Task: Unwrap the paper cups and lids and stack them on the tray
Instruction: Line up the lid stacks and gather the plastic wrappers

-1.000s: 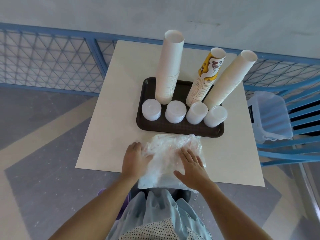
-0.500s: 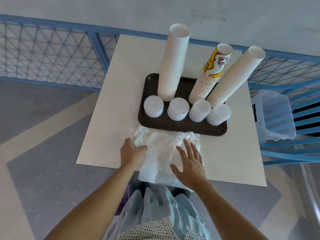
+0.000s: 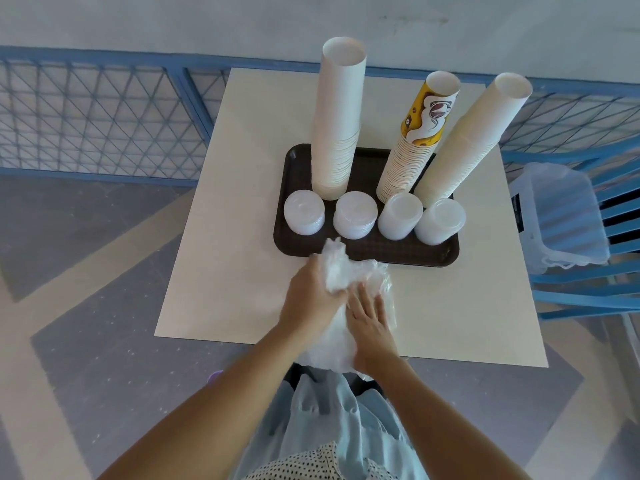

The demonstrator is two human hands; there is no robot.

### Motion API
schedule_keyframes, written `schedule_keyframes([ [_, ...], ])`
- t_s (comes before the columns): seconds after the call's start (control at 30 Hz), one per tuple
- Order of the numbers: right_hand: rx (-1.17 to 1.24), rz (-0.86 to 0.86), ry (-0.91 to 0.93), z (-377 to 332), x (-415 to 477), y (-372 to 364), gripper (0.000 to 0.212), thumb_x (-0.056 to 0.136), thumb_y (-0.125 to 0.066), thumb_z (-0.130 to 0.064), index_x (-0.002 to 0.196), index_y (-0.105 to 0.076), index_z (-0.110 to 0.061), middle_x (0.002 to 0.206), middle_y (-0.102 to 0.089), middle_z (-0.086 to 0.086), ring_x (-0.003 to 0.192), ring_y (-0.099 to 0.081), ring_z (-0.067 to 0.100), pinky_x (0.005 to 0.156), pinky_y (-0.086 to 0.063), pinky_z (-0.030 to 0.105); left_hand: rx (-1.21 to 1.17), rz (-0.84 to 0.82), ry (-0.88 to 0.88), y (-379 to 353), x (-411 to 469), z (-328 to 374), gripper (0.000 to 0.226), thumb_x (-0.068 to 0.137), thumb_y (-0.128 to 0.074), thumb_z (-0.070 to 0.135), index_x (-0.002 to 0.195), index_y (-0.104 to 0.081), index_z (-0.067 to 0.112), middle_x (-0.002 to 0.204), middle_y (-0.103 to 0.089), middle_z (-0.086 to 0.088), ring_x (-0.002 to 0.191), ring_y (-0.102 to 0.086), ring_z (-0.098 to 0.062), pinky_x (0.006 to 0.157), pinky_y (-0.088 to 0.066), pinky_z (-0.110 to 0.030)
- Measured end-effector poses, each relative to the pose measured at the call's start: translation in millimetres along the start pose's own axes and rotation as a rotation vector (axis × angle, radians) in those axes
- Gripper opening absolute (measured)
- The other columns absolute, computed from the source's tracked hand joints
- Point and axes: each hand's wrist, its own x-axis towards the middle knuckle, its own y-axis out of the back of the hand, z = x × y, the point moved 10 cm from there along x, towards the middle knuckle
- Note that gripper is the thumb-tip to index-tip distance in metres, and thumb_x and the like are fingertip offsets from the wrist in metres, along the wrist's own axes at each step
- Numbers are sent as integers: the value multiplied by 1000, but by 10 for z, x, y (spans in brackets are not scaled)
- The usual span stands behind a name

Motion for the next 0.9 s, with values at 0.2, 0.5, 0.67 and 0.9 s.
schedule_keyframes([
  [0.2,1046,505,-374,728,-348,382,53,88,-50,-27,140,-58,-24,145,-59,-3,137,-52,14,119,-41,40,57,-149,33,-621,108,118,45,91,-76,27,123,-46,16,102,-61,1,94,-67,-21,66,-44,-22],
  [0.5,386,573,61,440,-420,827,52,103,-51,-24,154,-46,-19,167,-30,-1,150,-35,20,120,-33,39,79,-449,67,-945,-131,146,35,109,-29,42,141,-19,32,102,-71,-16,88,-69,-29,83,-54,-44],
  [0.67,338,490,106,430,-285,718,43,107,-44,-33,148,-55,-25,166,-36,-2,148,-39,24,118,-36,40,100,-549,107,-932,-172,7,43,113,-29,29,148,-53,18,161,-46,-3,142,-45,-20,111,-30,-24],
  [0.9,91,321,46,634,-124,451,44,101,-45,-50,128,-67,-23,153,-54,-4,148,-41,30,110,-47,50,-34,-319,56,-647,-4,-112,24,101,-56,22,118,-69,33,125,-70,14,113,-67,-7,98,-54,-24],
])
